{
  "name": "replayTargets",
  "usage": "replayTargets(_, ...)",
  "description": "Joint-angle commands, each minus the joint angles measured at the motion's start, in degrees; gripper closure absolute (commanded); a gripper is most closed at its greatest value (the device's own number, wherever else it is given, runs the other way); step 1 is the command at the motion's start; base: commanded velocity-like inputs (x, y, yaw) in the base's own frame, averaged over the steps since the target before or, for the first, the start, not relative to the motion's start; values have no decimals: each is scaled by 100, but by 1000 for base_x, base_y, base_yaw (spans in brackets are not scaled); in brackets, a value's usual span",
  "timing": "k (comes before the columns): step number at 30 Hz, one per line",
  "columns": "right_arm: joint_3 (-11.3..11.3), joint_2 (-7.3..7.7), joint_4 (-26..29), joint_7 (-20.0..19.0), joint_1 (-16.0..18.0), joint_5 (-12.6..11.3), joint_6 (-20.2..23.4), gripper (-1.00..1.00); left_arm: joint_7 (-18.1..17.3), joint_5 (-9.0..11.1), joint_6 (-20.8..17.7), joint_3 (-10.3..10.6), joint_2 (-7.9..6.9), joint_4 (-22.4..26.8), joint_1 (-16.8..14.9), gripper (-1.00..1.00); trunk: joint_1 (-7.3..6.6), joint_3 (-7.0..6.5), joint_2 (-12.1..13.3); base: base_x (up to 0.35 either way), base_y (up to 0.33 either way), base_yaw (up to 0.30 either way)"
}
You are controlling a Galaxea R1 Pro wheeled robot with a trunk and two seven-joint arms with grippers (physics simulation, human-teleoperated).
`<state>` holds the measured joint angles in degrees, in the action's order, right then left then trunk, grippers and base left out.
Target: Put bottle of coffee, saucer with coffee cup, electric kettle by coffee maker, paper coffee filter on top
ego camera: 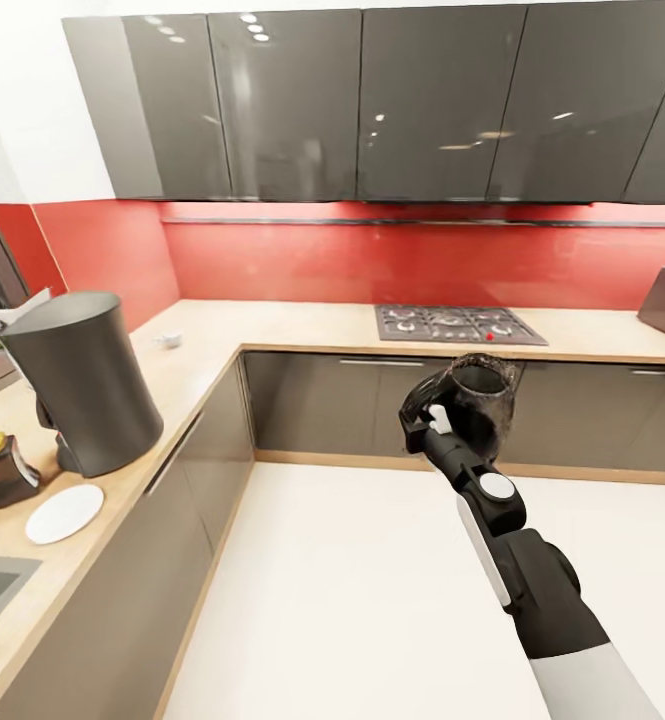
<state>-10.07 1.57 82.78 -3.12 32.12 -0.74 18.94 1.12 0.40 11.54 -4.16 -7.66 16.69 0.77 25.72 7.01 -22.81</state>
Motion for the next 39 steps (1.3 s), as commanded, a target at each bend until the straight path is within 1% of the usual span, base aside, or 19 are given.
replayTargets(1, -4, 6, 10, -7, 5, -5, 31, 100, 2, 4, 7, -14, 2, 10, 2, -100, 6, 10, -11, 304, -134, 0)
replayTargets(39, -4, 10, -8, -12, 7, -5, 31, 100, 2, 13, 7, -23, 2, -6, 2, -100, 6, 10, -11, 301, -136, 0)
